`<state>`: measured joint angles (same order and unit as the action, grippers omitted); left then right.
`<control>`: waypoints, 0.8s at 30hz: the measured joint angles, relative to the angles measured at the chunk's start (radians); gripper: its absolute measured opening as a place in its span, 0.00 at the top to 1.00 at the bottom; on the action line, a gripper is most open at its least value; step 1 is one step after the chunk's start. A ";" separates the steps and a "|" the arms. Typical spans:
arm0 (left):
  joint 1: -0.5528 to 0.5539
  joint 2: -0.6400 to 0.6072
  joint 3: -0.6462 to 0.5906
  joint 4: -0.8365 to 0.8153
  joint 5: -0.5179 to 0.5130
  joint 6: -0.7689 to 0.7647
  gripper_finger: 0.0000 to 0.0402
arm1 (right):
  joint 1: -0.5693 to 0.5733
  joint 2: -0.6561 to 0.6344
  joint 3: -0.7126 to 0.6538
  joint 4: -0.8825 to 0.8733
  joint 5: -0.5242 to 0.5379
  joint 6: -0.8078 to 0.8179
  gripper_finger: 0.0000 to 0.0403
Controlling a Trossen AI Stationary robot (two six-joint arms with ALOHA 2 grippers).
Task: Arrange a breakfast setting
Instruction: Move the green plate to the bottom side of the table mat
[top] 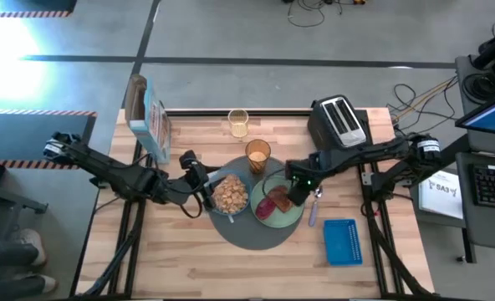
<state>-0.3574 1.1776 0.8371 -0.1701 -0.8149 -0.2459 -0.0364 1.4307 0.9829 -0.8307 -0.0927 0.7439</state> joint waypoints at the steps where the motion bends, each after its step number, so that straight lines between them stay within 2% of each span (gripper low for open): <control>1: -0.005 -0.008 0.000 -0.023 0.026 -0.002 0.65 | 0.021 0.000 0.000 0.000 0.000 -0.051 0.75; 3: -0.016 -0.028 0.000 -0.074 0.113 -0.010 0.65 | 0.069 0.000 0.000 0.012 -0.002 -0.135 0.75; 8: -0.033 -0.058 0.000 -0.251 0.413 -0.044 0.65 | 0.183 0.000 0.002 0.088 -0.001 -0.322 0.74; 10: -0.033 -0.060 0.000 -0.316 0.491 -0.066 0.65 | 0.221 0.000 0.005 0.097 0.014 -0.431 0.74; 15: -0.032 -0.051 0.000 -0.383 0.516 -0.155 0.65 | 0.281 0.000 0.005 0.111 0.097 -0.650 0.74; 24: -0.032 -0.051 0.000 -0.379 0.511 -0.235 0.65 | 0.357 0.068 0.003 0.129 0.095 -0.790 0.75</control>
<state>-0.3897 1.1267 0.8371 -0.5489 -0.3038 -0.4805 0.3210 1.4985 0.9859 -0.7019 0.0021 -0.0459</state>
